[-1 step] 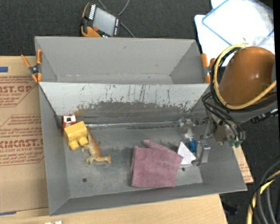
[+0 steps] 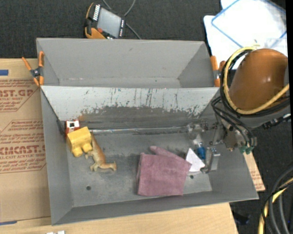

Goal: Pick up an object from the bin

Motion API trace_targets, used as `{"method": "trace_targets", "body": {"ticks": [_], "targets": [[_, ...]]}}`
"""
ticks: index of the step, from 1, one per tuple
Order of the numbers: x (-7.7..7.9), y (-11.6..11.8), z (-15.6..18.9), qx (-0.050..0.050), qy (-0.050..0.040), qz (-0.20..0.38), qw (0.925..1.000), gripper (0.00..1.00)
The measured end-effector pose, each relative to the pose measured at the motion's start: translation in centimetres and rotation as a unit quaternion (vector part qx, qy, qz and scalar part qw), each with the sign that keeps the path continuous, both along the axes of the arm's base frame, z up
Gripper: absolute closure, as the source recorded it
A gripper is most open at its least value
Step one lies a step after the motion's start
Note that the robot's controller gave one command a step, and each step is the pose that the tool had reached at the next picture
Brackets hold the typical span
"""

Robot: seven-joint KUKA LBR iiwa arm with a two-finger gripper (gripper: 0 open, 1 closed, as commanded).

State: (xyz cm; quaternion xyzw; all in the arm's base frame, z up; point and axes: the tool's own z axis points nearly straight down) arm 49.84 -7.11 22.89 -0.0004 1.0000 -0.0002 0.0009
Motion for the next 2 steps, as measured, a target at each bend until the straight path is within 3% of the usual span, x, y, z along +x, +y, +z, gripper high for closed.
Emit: {"method": "trace_targets", "body": {"ticks": [1,2], "targets": [[3.7,-0.5,6.3,-0.001,-0.0038,0.117,0.9932,0.0],[0.3,-0.4,-2.2,0.0,-0.0019,0.043,0.9991,0.0]]}}
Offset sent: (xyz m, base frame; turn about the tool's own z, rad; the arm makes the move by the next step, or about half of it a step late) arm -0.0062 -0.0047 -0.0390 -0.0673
